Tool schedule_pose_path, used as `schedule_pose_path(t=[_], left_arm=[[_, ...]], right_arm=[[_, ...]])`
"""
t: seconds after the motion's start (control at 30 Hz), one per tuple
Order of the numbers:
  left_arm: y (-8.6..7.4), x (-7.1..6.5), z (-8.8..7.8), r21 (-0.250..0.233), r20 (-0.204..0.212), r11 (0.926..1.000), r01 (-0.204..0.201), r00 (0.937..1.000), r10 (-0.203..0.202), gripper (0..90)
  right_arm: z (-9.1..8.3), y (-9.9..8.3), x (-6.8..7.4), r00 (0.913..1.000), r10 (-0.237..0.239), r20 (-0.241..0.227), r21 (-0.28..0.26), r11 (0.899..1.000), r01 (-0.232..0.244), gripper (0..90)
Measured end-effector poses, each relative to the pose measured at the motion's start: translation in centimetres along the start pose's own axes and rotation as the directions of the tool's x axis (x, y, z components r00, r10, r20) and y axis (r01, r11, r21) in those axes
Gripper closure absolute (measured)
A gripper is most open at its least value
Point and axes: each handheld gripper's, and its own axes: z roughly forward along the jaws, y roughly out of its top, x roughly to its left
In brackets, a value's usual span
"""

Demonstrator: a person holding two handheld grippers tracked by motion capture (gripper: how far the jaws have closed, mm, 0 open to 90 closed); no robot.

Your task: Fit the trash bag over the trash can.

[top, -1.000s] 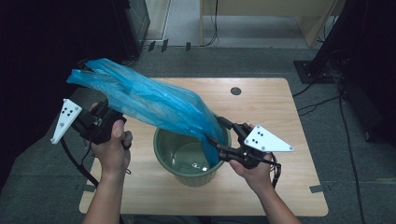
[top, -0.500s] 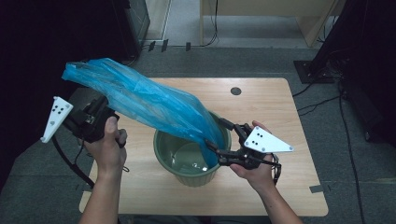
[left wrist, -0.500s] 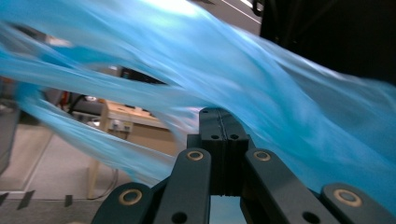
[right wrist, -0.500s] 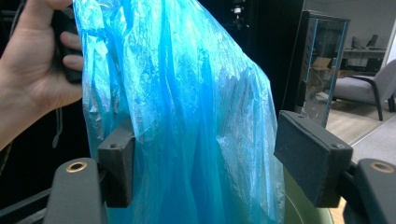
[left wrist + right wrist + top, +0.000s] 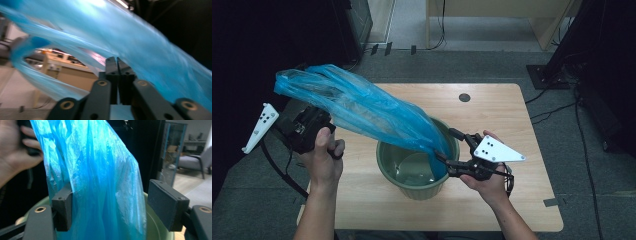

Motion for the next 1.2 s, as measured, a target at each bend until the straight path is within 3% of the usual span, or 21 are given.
schedule_pose_path(t=[0.1,0.2,0.23,0.3,0.37,0.47,0.5,0.7,0.73,0.77,0.83,0.97,1.2], left_arm=[[-0.1,-0.2,0.1,-0.005,0.052,0.9994,0.035,0.998,-0.035,70.6],[-0.3,-0.5,0.3,0.012,0.112,0.999,0.043,0.9927,-0.044,58.6],[-0.4,-0.7,0.3,0.023,0.127,0.9989,0.041,0.9909,-0.044,49.7],[-0.8,-1.1,0.4,0.041,0.147,0.9988,0.028,0.9886,-0.033,46.7],[-1.1,-1.5,0.6,0.053,0.167,0.9983,0.024,0.9854,-0.032,36.0],[-1.3,-1.9,0.8,0.064,0.183,0.9979,0.011,0.9828,-0.023,31.3],[-1.4,-2.3,1.1,0.082,0.2,0.9966,-0.011,0.9798,-0.006,30.6],[-1.9,-3.8,1.7,0.102,0.228,0.9912,-0.084,0.9718,0.059,36.5],[-2.1,-4.6,1.9,0.108,0.223,0.9861,-0.126,0.9698,0.1,47.8],[-2.3,-4.9,1.9,0.106,0.235,0.9844,-0.141,0.9655,0.113,52.2],[-2.5,-5.3,2.0,0.104,0.258,0.9833,-0.15,0.9589,0.119,62.7],[-2.8,-5.8,2.3,0.11,0.273,0.982,-0.153,0.9547,0.118,74.6],[-3.1,-6.2,2.7,0.117,0.293,0.9788,-0.168,0.9475,0.128,79.2]], right_arm=[[0.3,-0.2,0.0,0.9994,-0.008,0.033,0.036,0.999,0.007,28.3],[0.5,-0.5,-0.2,0.9973,0.006,0.073,0.061,0.998,-0.01,28.9],[0.5,-0.6,-0.5,0.995,0.025,0.097,0.066,0.997,-0.032,29.8],[0.6,-0.6,-0.6,0.9937,0.032,0.107,0.067,0.997,-0.039,29.9],[0.6,-0.7,-0.8,0.9903,0.049,0.13,0.073,0.996,-0.059,30.9],[0.7,-0.8,-0.7,0.9899,0.049,0.133,0.074,0.996,-0.059,31.3],[0.8,-0.8,-0.6,0.9917,0.041,0.122,0.078,0.996,-0.051,31.3],[0.8,-0.9,-0.2,0.9956,0.015,0.092,0.07,0.997,-0.021,31.8],[0.8,-0.8,0.0,0.9964,0.001,0.084,0.069,0.998,-0.007,32.2],[0.7,-0.8,0.0,0.9968,-0.001,0.08,0.065,0.998,-0.004,32.5],[0.6,-0.5,0.2,0.9974,-0.002,0.071,0.049,0.999,-0.001,33.4],[0.1,0.4,0.6,0.9981,-0.014,0.06,0.001,1.0,0.014,35.8],[-0.5,2.1,0.9,0.9991,-0.024,0.036,-0.07,0.997,0.027,38.7]])
